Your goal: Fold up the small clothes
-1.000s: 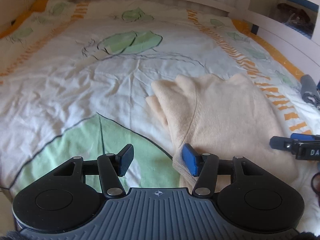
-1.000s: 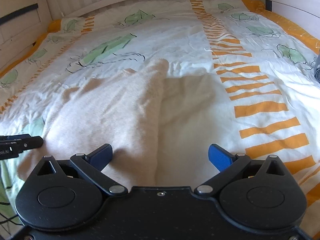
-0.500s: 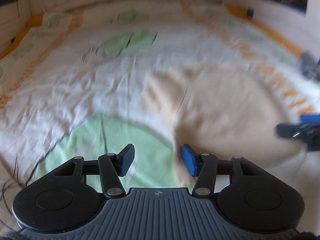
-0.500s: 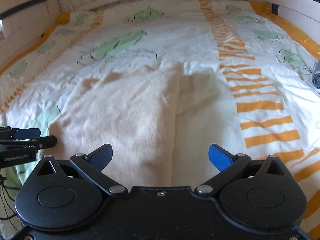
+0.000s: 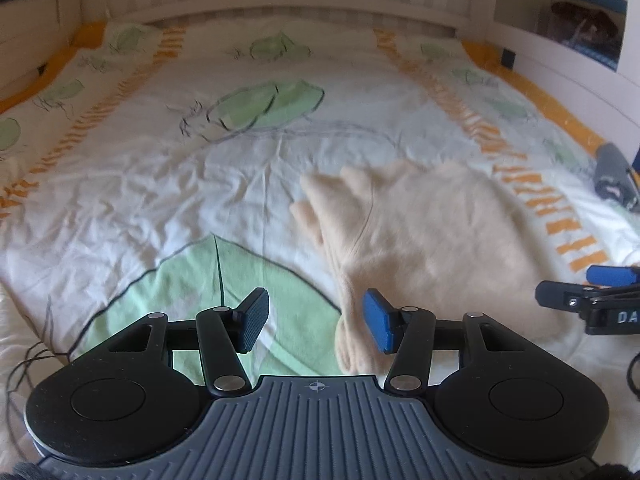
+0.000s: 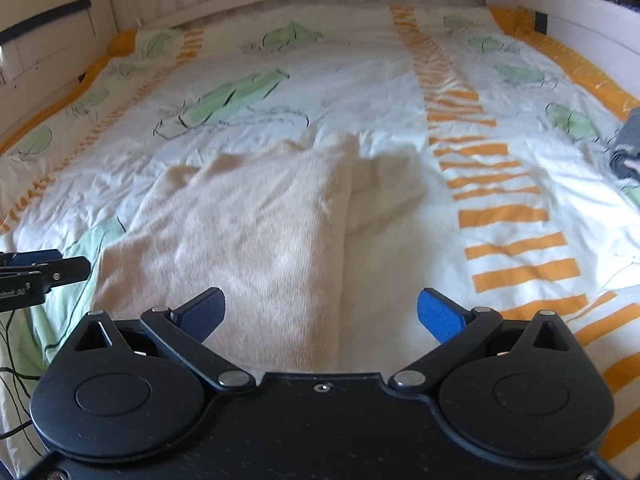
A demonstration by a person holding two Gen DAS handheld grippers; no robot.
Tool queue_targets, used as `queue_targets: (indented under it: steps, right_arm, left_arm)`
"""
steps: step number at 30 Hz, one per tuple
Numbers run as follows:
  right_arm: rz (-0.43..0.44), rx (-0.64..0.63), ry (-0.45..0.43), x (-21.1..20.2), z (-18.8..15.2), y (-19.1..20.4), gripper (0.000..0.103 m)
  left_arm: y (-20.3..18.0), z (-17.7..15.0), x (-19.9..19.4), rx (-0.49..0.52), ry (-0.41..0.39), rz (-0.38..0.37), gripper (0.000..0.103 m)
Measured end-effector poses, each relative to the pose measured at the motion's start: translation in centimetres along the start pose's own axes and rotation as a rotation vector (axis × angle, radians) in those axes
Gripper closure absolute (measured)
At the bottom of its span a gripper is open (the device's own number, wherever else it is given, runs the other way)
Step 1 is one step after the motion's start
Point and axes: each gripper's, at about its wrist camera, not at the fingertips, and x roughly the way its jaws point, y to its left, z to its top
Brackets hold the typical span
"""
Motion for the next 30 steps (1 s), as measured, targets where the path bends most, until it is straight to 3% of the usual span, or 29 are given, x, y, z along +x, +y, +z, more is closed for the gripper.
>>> queue_targets:
  steps: [12, 16, 21, 26, 30]
  right_arm:
    - [-0.054, -0.059, -0.114, -1.7, 1.4, 1.4, 0.001]
    - [-0.068, -0.091, -0.130, -2.4, 1.2, 2.2, 0.001]
    - [-0.095, -0.034, -0.163, -3.7, 0.5, 2.3, 0.001]
    - [-0.062, -0.045, -0.203, -5.4, 0.2, 2.1, 0.001]
    - [-0.093, -0.074, -0.180, -5.9, 0.1, 2.3, 0.001]
  left_arm:
    - [-1.7, 0.4, -2.8, -0.063, -0.019, 0.040, 0.051]
    - [-1.8, 0.4, -3.8, -0.106, -0.045, 0.063, 0.039]
    - [-2.6, 0.1, -4.7, -0.109, -0.057, 0.074, 0.037]
    - [-2.9, -0.7, -5.3, -0.146, -0.043, 0.058, 0.035]
    - [-2.9, -1.2, -5.8, -0.182, -0.044, 0.032, 0.032]
